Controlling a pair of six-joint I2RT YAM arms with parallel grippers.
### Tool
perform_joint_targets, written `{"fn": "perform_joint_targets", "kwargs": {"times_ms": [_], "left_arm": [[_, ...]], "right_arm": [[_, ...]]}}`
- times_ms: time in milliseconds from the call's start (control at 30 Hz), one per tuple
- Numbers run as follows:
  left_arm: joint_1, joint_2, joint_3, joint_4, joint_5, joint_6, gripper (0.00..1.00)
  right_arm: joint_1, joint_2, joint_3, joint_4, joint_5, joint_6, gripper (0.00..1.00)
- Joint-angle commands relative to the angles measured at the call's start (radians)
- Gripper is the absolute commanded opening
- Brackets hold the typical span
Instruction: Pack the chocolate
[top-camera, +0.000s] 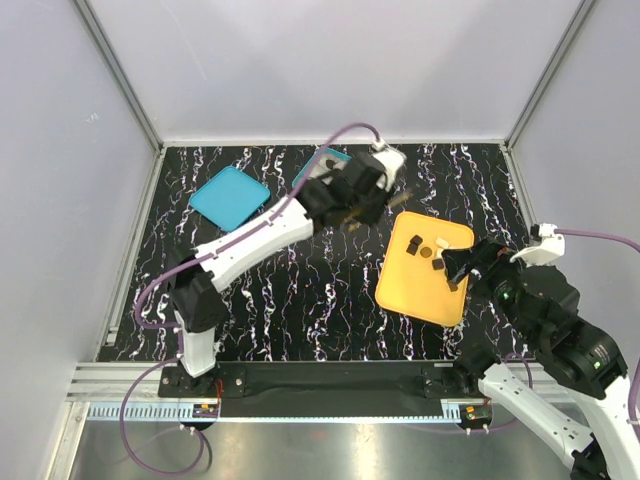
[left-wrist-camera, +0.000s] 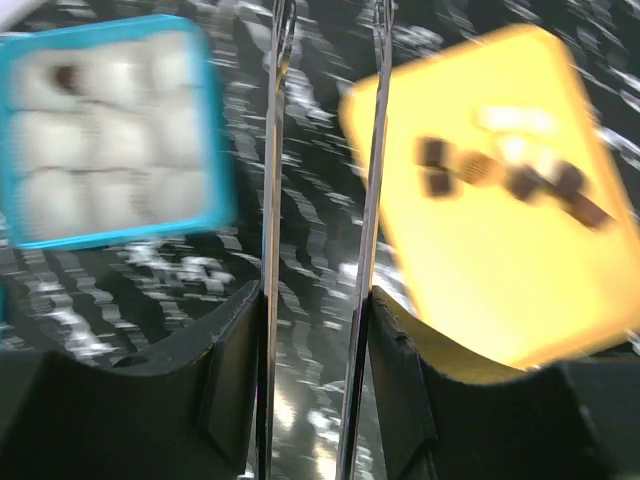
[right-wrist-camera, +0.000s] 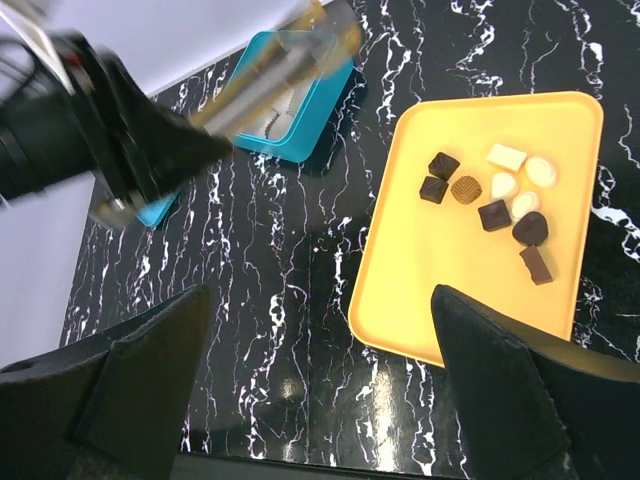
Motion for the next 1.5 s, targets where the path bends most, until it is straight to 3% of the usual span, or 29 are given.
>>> {"fn": "perform_joint_targets", "kwargs": {"times_ms": [0, 400, 700, 1467], "left_arm": [[-0.071, -0.016, -0.045, 0.022, -0.018, -0.064, 0.47], [-0.229, 0.07, -0.139, 0.073, 0.008, -0.162, 0.48], [-0.243, 0.129, -0.13, 0.041, -0.073, -0.173, 0.48], [-0.24, 0.201, -0.131, 0.05, -0.1, -0.174, 0.49]], "right_arm": [[0.006, -0.015, 0.045, -0.027, 0.054, 0.016, 1.0], [0.006, -0.038, 0.043, -0.047, 0.065, 0.007, 1.0], [0.006, -0.042, 0.049, -0.053, 0.071, 0.002, 1.0], [0.006, -0.044, 0.045, -0.047, 0.08, -0.006, 1.0]]}}
